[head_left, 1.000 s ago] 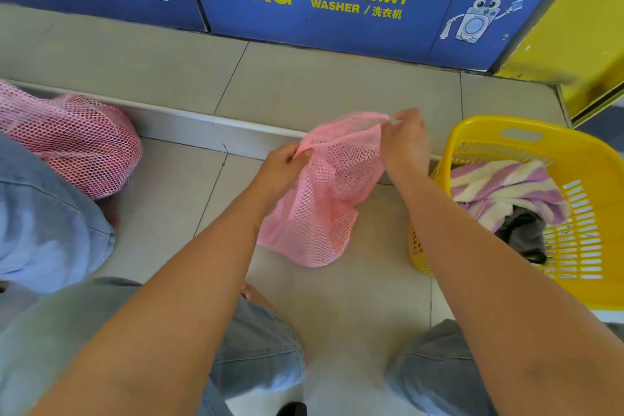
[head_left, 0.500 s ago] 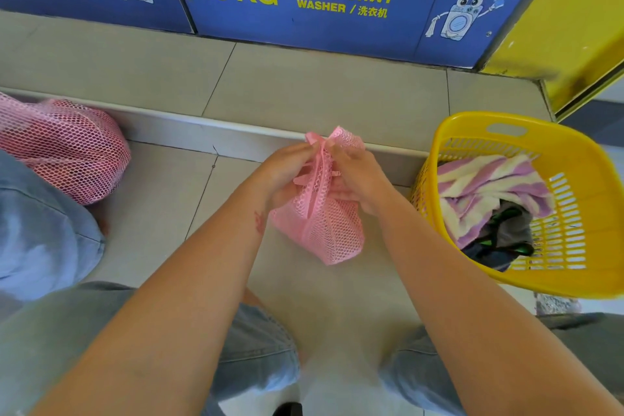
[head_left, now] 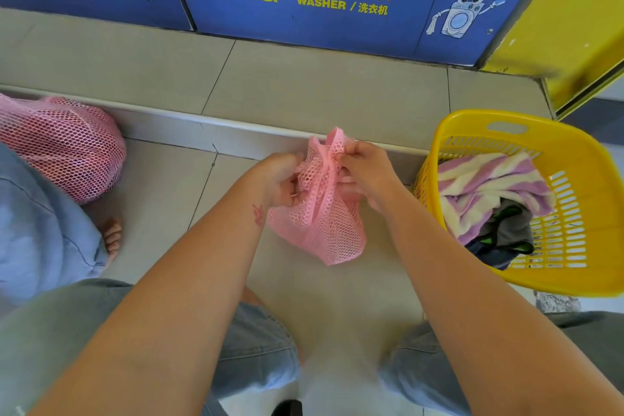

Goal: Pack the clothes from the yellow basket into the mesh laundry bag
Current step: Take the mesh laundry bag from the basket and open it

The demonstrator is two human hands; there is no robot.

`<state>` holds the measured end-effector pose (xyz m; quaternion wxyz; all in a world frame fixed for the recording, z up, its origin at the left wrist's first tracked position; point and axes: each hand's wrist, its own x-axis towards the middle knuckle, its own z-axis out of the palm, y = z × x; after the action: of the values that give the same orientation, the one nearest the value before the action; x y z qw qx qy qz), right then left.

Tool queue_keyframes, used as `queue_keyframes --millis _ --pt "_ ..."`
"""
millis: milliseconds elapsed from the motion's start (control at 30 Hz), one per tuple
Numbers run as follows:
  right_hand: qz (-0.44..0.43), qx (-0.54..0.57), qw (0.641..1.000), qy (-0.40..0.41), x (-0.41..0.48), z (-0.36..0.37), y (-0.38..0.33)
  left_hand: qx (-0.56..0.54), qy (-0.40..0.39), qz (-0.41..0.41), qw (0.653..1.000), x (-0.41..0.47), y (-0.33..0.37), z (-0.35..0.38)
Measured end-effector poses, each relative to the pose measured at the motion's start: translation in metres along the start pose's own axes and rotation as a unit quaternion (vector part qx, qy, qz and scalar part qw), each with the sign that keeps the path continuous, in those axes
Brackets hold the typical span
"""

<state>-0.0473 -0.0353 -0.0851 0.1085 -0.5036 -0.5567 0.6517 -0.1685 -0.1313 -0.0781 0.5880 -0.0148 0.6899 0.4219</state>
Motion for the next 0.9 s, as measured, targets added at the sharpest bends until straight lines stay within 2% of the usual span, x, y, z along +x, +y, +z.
queue_keyframes --millis 100,200,333,400,567,633,733,800,900 --pt "-0.010 -0.010 1.000 -0.011 -0.003 0.003 -0.001 0.085 -0.030 -0.024 0.996 -0.003 0.002 0.005" --pt "-0.013 0.000 1.000 0.008 -0.004 0.005 -0.001 0.124 -0.009 -0.031 0.992 -0.001 0.002 0.009" --pt "-0.019 -0.031 0.999 0.011 -0.002 -0.001 0.002 0.096 -0.020 -0.037 0.994 -0.003 0.005 0.007" --pt "-0.031 -0.067 0.996 0.041 0.000 -0.005 0.004 0.064 -0.016 -0.014 0.998 -0.004 0.005 0.006" --pt "-0.051 -0.163 0.979 0.108 0.003 -0.015 0.005 -0.102 0.054 0.062 0.991 0.004 0.009 -0.004" --pt "-0.065 -0.213 0.966 0.135 0.002 -0.018 0.005 -0.158 0.095 0.084 0.979 0.008 0.012 -0.012" --pt "-0.089 -0.314 0.928 0.180 -0.001 -0.021 0.007 -0.172 0.133 0.115 0.969 0.011 0.018 -0.025" --pt "-0.102 -0.373 0.901 0.195 -0.002 -0.023 0.009 -0.179 0.106 0.133 0.969 0.006 0.025 -0.031" --pt "-0.106 -0.441 0.867 0.205 -0.003 -0.025 0.013 -0.107 0.081 0.172 0.976 -0.001 0.032 -0.037"
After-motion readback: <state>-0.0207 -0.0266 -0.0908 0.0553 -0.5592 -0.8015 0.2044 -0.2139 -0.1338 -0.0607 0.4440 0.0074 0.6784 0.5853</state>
